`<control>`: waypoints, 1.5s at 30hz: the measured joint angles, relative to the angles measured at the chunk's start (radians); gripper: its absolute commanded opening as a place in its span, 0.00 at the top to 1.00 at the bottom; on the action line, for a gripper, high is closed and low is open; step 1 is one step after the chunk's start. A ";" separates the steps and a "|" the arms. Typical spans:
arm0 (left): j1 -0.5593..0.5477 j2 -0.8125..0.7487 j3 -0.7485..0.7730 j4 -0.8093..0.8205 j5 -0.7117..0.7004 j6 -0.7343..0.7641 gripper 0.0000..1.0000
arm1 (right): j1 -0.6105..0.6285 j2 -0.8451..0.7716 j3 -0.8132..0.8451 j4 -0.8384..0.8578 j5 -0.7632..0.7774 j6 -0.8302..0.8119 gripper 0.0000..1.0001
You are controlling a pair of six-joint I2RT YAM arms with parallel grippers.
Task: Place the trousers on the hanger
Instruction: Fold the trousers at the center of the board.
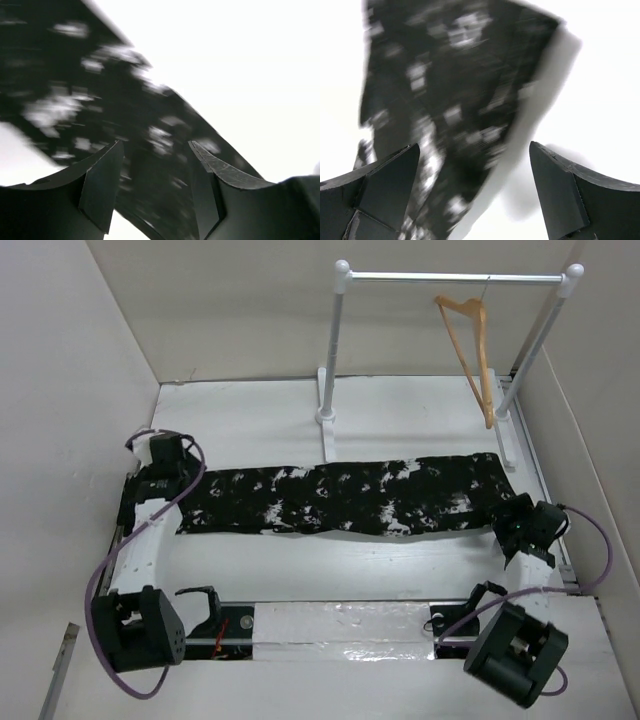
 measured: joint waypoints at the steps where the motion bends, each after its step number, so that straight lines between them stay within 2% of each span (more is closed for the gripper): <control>1: -0.053 -0.009 0.002 0.009 0.003 0.000 0.50 | -0.023 0.048 0.000 0.019 -0.003 0.002 0.03; 6: -0.313 -0.012 0.015 0.039 -0.006 -0.016 0.62 | -0.053 0.204 0.031 0.117 -0.013 0.020 0.04; 7: -0.375 -0.013 0.015 0.049 -0.014 -0.020 0.66 | -0.053 0.225 0.032 0.138 -0.013 0.028 0.07; 8: -0.435 -0.013 0.015 0.060 -0.020 -0.027 0.76 | -0.054 0.242 0.035 0.157 -0.012 0.031 0.11; 9: -0.496 -0.013 0.015 0.072 -0.021 -0.037 0.80 | -0.054 0.261 0.040 0.172 -0.012 0.036 0.17; 10: -0.553 -0.013 0.015 0.085 -0.023 -0.044 0.82 | -0.054 0.280 0.046 0.184 -0.012 0.042 0.37; 11: -0.607 -0.012 0.015 0.097 -0.024 -0.050 0.87 | -0.054 0.301 0.052 0.198 -0.012 0.043 0.49; 13: -0.692 -0.013 0.002 0.142 -0.031 -0.064 0.91 | -0.055 0.341 0.062 0.222 -0.013 0.051 0.93; 16: -0.797 -0.011 -0.050 0.203 -0.048 -0.076 0.92 | -0.038 0.278 0.055 0.224 -0.015 0.044 0.95; 18: -0.861 -0.004 -0.085 0.213 -0.075 -0.082 0.92 | 0.018 0.124 0.032 0.208 -0.005 0.018 0.95; 20: -0.925 0.010 -0.111 0.218 -0.125 -0.092 0.92 | 0.132 -0.077 0.025 0.171 0.021 -0.008 0.96; 22: -0.969 0.026 -0.127 0.224 -0.161 -0.102 0.92 | 0.297 -0.248 0.042 0.121 0.041 -0.029 0.98; 25: -0.994 0.058 -0.153 0.258 -0.188 -0.119 0.93 | 0.520 -0.364 0.090 0.045 0.069 -0.038 0.99; 28: -0.995 0.090 -0.204 0.308 -0.199 -0.136 0.94 | 0.720 -0.327 0.158 -0.033 0.127 -0.038 1.00; 33: -1.061 0.135 -0.283 0.328 -0.224 -0.180 0.98 | 1.044 -0.136 0.367 -0.159 0.314 -0.052 1.00; 36: -1.096 0.154 -0.296 0.328 -0.230 -0.209 0.98 | 1.176 -0.055 0.529 -0.214 0.439 -0.085 1.00; 40: -1.111 0.172 -0.307 0.351 -0.236 -0.235 0.98 | 1.202 0.014 0.770 -0.244 0.523 -0.158 1.00; 45: -1.165 0.234 -0.304 0.414 -0.222 -0.259 0.98 | 1.118 0.070 1.024 -0.278 0.510 -0.248 1.00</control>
